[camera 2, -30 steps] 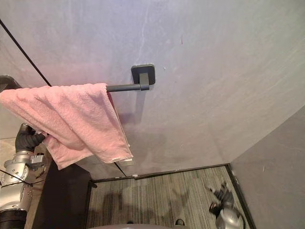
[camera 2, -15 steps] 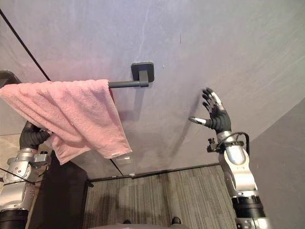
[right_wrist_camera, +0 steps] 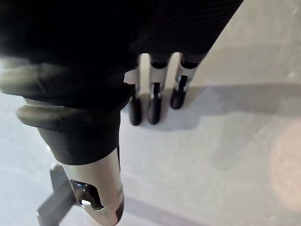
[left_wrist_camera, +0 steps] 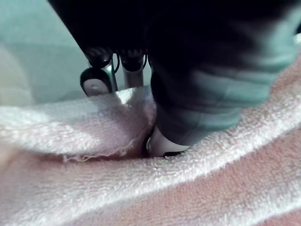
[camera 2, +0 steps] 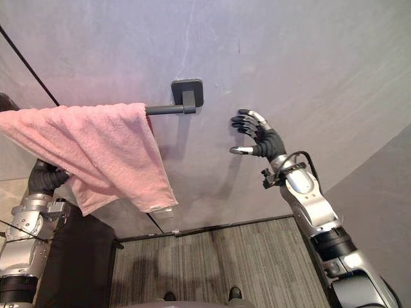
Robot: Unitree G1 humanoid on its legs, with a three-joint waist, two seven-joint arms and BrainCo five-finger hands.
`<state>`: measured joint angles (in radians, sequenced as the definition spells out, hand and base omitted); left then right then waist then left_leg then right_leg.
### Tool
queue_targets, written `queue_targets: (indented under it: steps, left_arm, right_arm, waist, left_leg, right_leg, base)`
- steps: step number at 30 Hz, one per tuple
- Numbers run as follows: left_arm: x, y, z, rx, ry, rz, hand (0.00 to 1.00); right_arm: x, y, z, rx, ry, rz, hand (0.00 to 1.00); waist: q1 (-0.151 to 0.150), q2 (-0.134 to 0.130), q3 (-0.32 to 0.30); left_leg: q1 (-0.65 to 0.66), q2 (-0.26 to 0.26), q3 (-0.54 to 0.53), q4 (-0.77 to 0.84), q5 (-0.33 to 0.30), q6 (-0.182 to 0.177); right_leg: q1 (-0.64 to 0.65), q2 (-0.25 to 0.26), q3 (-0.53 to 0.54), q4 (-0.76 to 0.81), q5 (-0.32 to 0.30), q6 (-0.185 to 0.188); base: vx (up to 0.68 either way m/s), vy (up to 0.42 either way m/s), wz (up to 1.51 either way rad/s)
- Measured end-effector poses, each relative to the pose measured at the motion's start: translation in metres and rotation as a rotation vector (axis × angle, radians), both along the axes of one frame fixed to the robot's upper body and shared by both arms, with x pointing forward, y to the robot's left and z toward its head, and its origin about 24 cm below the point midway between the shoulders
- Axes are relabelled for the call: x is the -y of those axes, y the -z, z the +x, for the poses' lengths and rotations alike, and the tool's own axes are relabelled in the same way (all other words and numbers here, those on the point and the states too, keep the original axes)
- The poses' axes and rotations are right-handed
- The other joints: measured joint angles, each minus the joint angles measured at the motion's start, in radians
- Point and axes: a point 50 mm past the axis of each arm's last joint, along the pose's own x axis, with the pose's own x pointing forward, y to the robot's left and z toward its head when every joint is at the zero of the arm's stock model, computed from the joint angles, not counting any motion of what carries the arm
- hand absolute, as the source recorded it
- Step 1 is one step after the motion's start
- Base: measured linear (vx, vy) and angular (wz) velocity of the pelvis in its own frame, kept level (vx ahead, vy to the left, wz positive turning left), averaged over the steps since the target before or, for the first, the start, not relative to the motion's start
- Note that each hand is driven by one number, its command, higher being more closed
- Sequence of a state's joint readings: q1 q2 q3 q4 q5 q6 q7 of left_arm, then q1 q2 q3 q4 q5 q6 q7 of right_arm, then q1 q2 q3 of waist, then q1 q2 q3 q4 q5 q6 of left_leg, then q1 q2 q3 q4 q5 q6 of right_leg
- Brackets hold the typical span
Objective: Organize washtable
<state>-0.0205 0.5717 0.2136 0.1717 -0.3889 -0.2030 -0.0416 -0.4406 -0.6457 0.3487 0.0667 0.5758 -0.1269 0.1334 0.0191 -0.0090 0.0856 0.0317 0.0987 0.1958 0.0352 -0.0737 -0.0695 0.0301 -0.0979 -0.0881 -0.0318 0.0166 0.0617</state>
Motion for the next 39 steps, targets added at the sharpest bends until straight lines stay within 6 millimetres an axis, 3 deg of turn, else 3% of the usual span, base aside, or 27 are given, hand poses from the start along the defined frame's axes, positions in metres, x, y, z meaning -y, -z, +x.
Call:
queue_targets:
  steps: [3,8,11,20,24,35,36,39]
  left_arm:
    - [0.010,-0.004,0.010,0.017,0.045,-0.007,1.00]
    - [0.014,-0.004,0.012,0.014,0.058,-0.006,1.00]
    - [0.012,-0.002,0.012,0.005,0.051,-0.006,1.00]
    - [0.014,-0.002,0.015,0.005,0.053,-0.009,1.00]
    - [0.017,-0.004,0.018,0.013,0.057,-0.009,1.00]
    - [0.020,-0.002,0.019,0.023,0.037,-0.032,1.00]
    - [0.020,-0.002,0.019,0.024,0.036,-0.034,1.00]
    - [0.021,-0.003,0.020,0.033,0.025,-0.040,1.00]
  right_arm:
    - [-0.030,0.001,0.002,-0.019,-0.138,-0.056,0.00]
    - [-0.045,0.011,0.006,-0.068,-0.199,-0.114,0.00]
    - [-0.059,0.014,0.009,-0.086,-0.237,-0.123,0.00]
    - [-0.073,0.009,0.019,-0.074,-0.226,-0.106,0.00]
    - [-0.078,0.007,0.022,-0.059,-0.189,-0.095,0.00]
    - [-0.102,0.003,0.032,-0.062,-0.136,0.002,0.00]
    - [-0.105,0.003,0.033,-0.062,-0.133,0.003,1.00]
    - [-0.114,0.003,0.034,-0.064,-0.138,0.004,1.00]
  waist:
    - [0.028,0.000,0.000]
    - [0.054,0.000,0.000]
    - [0.054,-0.001,0.000]
    - [0.057,-0.001,0.000]
    - [0.077,-0.001,0.000]
    - [0.092,-0.001,0.000]
    - [0.097,-0.001,0.000]
    - [0.103,-0.001,0.000]
  left_leg:
    - [-0.003,0.005,-0.012,0.000,0.005,-0.002]
    - [-0.019,0.005,-0.043,0.000,0.016,-0.006]
    - [-0.021,0.005,-0.046,-0.001,0.018,-0.006]
    - [-0.023,0.009,-0.047,-0.004,0.028,-0.008]
    - [-0.030,0.008,-0.048,-0.029,0.051,-0.008]
    - [-0.036,0.008,-0.058,-0.038,0.066,-0.008]
    - [-0.036,0.008,-0.059,-0.041,0.069,-0.008]
    - [-0.035,0.008,-0.066,-0.061,0.084,-0.009]
  right_leg:
    - [-0.001,0.005,-0.010,-0.007,0.004,-0.003]
    - [-0.001,0.007,-0.020,-0.007,0.004,-0.003]
    - [-0.002,0.007,-0.020,-0.006,0.004,-0.003]
    - [-0.005,0.010,-0.017,-0.007,0.007,-0.007]
    - [-0.020,0.012,-0.018,-0.012,0.020,-0.013]
    - [-0.019,0.014,-0.021,-0.025,0.031,-0.010]
    - [-0.020,0.014,-0.021,-0.025,0.031,-0.010]
    - [-0.024,0.015,-0.028,-0.025,0.032,-0.010]
  base:
    - [0.01,-0.024,0.12]
    - [0.01,-0.005,0.18]
    - [-0.02,0.004,0.04]
    - [-0.04,-0.001,0.00]
    - [-0.03,-0.004,0.01]
    - [-0.03,-0.003,0.02]
    - [-0.03,-0.009,0.02]
    - [-0.02,-0.011,0.07]
